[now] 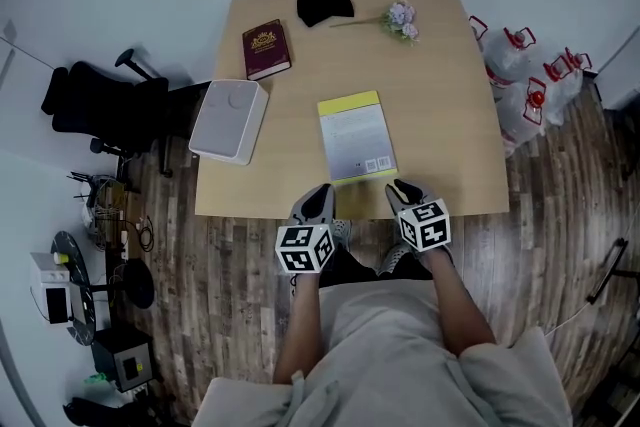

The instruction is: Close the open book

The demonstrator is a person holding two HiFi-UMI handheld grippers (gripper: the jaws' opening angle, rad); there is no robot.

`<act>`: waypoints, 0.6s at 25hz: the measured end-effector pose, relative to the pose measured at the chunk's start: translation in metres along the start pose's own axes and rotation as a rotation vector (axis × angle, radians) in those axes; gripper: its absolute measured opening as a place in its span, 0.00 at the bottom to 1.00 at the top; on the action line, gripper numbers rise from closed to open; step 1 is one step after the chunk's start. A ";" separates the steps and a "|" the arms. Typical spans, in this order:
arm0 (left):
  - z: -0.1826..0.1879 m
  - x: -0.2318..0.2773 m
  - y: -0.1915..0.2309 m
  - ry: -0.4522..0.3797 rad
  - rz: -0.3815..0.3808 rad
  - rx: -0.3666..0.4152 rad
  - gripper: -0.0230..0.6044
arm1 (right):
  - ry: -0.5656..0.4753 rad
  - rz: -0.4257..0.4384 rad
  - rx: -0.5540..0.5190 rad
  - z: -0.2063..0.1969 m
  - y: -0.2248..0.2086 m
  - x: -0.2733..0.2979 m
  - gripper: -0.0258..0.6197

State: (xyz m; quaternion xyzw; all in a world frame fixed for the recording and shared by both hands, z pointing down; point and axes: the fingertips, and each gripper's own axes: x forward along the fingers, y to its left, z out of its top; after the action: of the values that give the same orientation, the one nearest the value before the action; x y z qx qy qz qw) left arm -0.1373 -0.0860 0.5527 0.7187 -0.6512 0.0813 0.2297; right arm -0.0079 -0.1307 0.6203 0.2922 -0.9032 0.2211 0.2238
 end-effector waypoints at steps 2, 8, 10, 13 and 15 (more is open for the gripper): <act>-0.002 -0.002 0.002 -0.005 0.003 0.004 0.07 | -0.017 -0.002 0.002 0.003 0.001 -0.003 0.18; -0.004 -0.002 0.003 -0.021 0.008 0.015 0.07 | -0.054 -0.003 -0.007 0.011 0.004 -0.011 0.15; -0.006 -0.001 0.002 -0.013 0.002 0.019 0.07 | -0.064 -0.007 -0.010 0.013 0.004 -0.014 0.14; -0.010 0.002 -0.001 0.009 -0.009 0.034 0.07 | -0.083 -0.010 -0.007 0.018 0.003 -0.016 0.11; -0.009 0.005 -0.003 0.020 -0.022 0.050 0.07 | -0.093 -0.013 -0.002 0.022 0.003 -0.018 0.09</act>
State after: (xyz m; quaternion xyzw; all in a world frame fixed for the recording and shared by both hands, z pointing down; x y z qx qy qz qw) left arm -0.1318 -0.0862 0.5615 0.7307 -0.6386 0.1022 0.2189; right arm -0.0031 -0.1324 0.5924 0.3078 -0.9108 0.2049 0.1835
